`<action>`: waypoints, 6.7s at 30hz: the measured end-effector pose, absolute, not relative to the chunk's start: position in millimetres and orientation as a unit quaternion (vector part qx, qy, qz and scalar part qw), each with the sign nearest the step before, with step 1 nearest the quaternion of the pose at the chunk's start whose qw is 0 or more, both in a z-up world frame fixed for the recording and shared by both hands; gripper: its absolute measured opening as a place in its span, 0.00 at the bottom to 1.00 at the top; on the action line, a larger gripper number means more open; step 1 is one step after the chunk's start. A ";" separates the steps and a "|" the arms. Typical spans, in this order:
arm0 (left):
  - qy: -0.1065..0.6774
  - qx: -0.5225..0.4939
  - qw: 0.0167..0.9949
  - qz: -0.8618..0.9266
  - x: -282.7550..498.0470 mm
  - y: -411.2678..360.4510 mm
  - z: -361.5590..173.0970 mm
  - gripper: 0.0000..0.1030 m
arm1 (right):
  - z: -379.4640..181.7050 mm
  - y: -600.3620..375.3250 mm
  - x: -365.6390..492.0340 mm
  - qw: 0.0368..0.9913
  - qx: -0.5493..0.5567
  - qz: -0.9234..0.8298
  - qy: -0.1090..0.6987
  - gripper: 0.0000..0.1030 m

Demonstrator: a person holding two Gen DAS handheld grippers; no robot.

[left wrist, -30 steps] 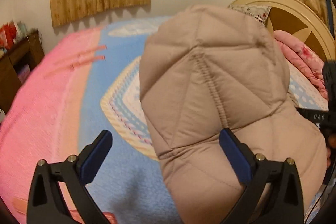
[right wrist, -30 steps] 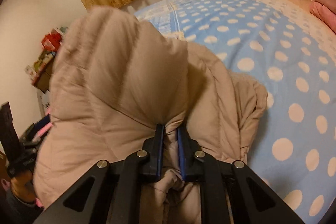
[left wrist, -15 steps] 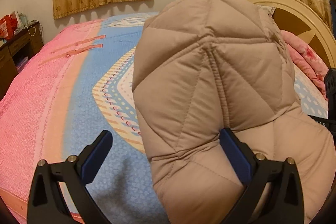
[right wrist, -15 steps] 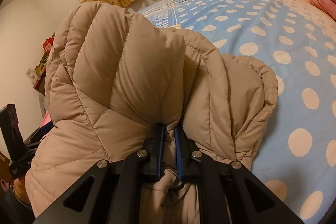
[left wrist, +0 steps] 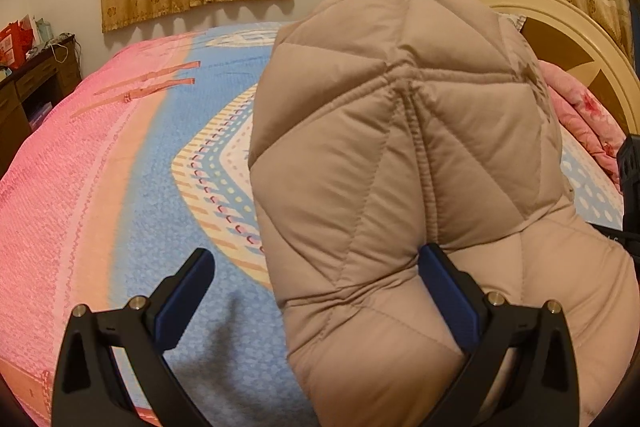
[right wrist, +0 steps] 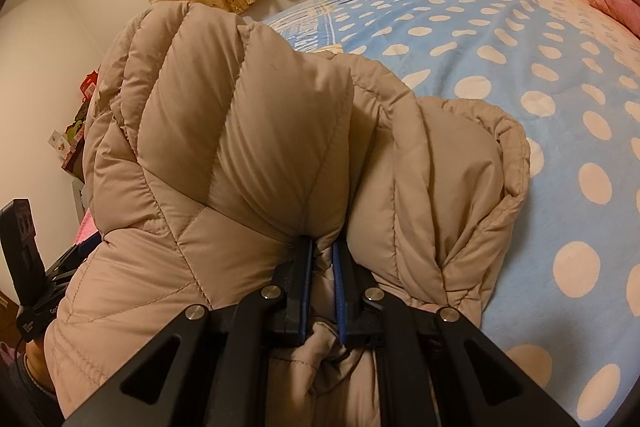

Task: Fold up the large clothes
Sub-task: 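Lift the folded beige jacket off the sheet with both tools, then carry the held jacket with both tools toward the pink blanket, then lower the jacket onto the bed edge and open both tools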

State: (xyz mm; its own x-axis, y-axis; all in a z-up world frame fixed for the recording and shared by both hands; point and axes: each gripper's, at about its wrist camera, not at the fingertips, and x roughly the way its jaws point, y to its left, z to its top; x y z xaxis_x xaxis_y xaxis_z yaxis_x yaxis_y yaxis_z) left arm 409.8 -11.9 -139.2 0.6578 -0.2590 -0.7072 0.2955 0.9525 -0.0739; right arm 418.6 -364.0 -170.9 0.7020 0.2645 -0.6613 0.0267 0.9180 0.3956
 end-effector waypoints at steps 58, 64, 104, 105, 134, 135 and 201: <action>0.413 0.038 0.888 -0.197 429.6 -24.6 -135.1 1.00 | -177.4 -456.3 437.7 0.795 0.433 0.222 0.363 0.99; 0.408 0.019 0.890 -0.203 427.9 -19.6 -135.3 1.00 | -185.2 -428.5 466.8 0.800 0.365 0.217 0.425 0.99; 0.424 -0.174 0.831 -0.316 390.7 -22.9 -124.9 0.70 | -165.2 -358.6 457.3 0.809 0.363 0.300 0.351 0.43; 0.420 -0.172 0.834 -0.313 387.9 -22.3 -123.1 0.70 | -162.5 -354.3 454.4 0.808 0.363 0.304 0.350 0.43; 0.385 -0.149 0.905 -0.101 279.1 126.7 -96.5 0.69 | -153.9 -100.4 467.4 0.712 0.334 0.479 0.390 0.43; 0.386 -0.151 0.906 -0.092 276.3 133.1 -96.7 0.69 | -154.6 -94.1 468.9 0.709 0.333 0.483 0.392 0.43; 0.302 -0.075 0.941 0.134 150.1 226.1 -79.6 1.00 | -38.1 35.6 317.8 0.899 0.089 0.314 0.293 0.84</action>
